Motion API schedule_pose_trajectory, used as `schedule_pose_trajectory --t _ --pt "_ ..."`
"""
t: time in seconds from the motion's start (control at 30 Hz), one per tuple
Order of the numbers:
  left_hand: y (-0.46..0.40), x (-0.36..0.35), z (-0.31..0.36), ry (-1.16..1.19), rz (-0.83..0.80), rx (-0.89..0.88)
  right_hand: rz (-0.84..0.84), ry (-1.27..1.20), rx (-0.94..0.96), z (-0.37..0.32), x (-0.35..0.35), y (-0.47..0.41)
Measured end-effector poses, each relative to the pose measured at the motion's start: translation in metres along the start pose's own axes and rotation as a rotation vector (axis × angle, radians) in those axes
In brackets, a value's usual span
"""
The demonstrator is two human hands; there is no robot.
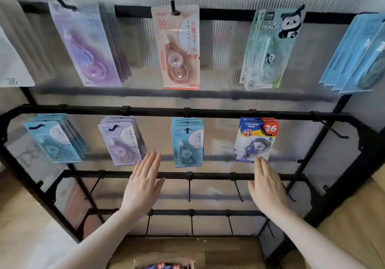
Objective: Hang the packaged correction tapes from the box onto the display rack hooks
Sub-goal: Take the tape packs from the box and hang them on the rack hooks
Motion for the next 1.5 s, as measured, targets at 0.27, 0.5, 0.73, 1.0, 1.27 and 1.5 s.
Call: schedule_pose_trajectory --t 0.27,0.5,0.73,1.0,1.27,1.5 --pt "0.058 -0.014 -0.041 -0.031 -0.08 0.028 -0.082 -0.068 0.014 -0.063 -0.035 0.036" --pt "0.137 -0.045 -0.078 -0.037 -0.188 0.131 -0.244 -0.134 0.046 -0.119 -0.093 0.094" --pt "0.243 -0.109 -0.107 -0.042 -0.394 0.244 -0.489 -0.159 0.11 -0.143 -0.182 0.17" --pt "0.346 -0.156 -0.106 -0.034 -0.6 0.358 -0.671 -0.191 0.182 -0.138 -0.257 0.257" --pt "0.401 -0.21 -0.106 -0.007 -0.751 0.36 -0.816 -0.125 0.151 -0.119 -0.319 0.324" --pt "0.435 -0.287 -0.117 0.012 -0.942 0.178 -0.805 -0.105 0.013 -0.114 -0.37 0.371"
Point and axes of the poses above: each hand's wrist, its own y-axis away from the middle knuckle, its own x-axis out of the back of the hand, z = x × y, the point moved 6 cm from there along -y, towards the middle knuckle, and after that the axes turned 12 degrees about z, right-handed, at the moved point
